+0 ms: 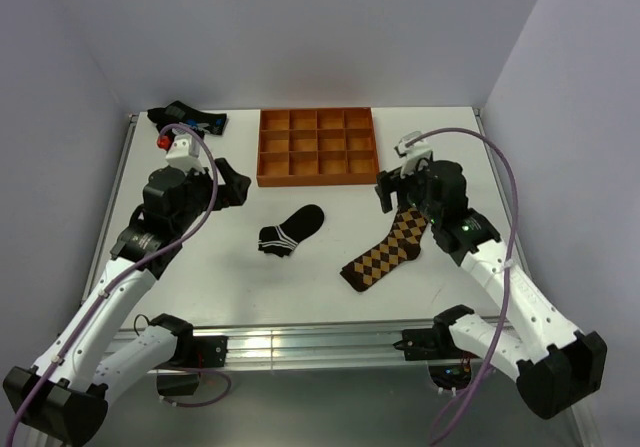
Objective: Roll the socks
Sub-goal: Adjust the sock at the center of the board.
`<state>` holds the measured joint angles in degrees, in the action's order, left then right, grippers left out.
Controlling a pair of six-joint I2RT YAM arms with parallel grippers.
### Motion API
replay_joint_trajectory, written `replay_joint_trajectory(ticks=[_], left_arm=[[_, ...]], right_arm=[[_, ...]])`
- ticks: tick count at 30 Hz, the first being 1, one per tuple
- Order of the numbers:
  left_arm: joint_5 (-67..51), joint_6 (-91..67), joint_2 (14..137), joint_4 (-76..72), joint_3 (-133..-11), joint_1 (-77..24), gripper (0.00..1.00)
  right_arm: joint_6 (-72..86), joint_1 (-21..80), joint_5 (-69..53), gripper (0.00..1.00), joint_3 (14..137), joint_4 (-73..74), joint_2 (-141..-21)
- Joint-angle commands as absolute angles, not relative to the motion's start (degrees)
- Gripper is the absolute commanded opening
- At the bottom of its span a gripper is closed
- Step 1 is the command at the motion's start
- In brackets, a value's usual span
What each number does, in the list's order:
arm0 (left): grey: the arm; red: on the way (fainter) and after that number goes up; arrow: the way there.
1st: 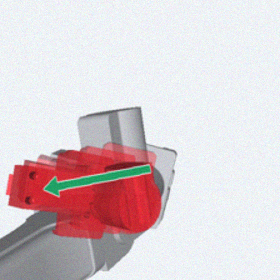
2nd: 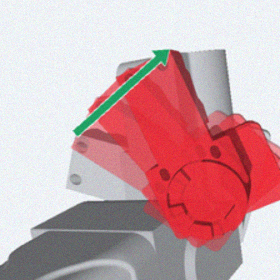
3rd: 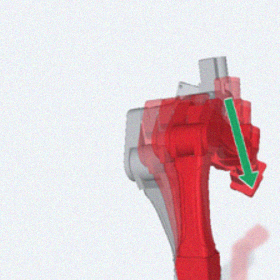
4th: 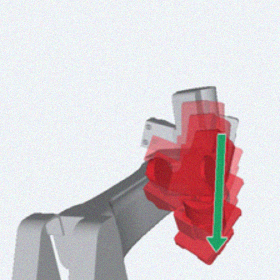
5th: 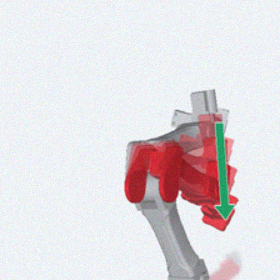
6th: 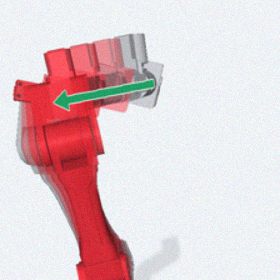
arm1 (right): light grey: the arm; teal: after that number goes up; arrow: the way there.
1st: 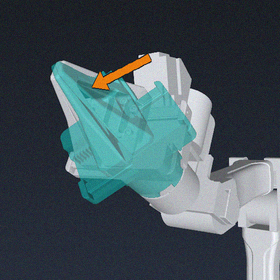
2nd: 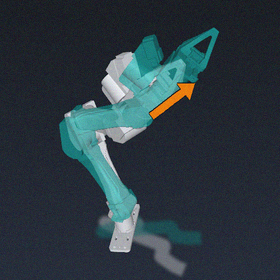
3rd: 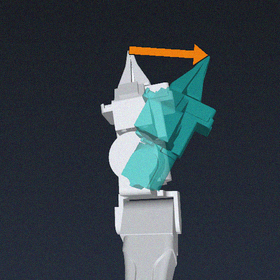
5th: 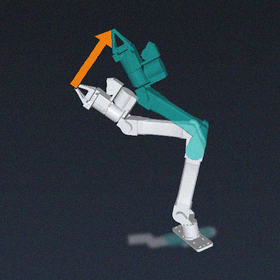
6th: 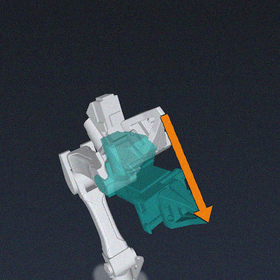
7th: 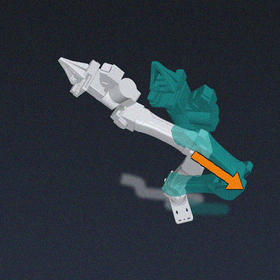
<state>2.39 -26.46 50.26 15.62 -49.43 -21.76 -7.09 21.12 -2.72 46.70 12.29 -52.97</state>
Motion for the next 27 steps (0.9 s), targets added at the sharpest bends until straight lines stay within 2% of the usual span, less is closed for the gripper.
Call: replay_joint_trajectory(ticks=[1,5,11,18,27], left_arm=[[1.41,-29.08,51.24,14.24,-51.42,-21.62,0.98],[4.56,-31.37,52.64,15.99,-52.99,-22.59,0.96],[7.29,-34.98,52.04,16.79,-51.51,-24.43,0.94],[7.74,-37.35,50.54,13.63,-49.48,-24.61,0.94],[7.65,-37.88,50.98,13.27,-49.13,-24.70,0.94]], right_arm=[[-7.73,27.04,-5.29,0.83,51.24,18.45,-57.47],[-9.40,34.16,-3.96,0.77,52.38,23.80,-65.02],[-9.40,40.59,-2.98,0.72,51.42,29.08,-69.52],[-10.02,44.55,-3.44,0.69,49.04,31.29,-73.56],[-12.22,46.41,-5.44,0.68,53.17,39.19,-80.50]])
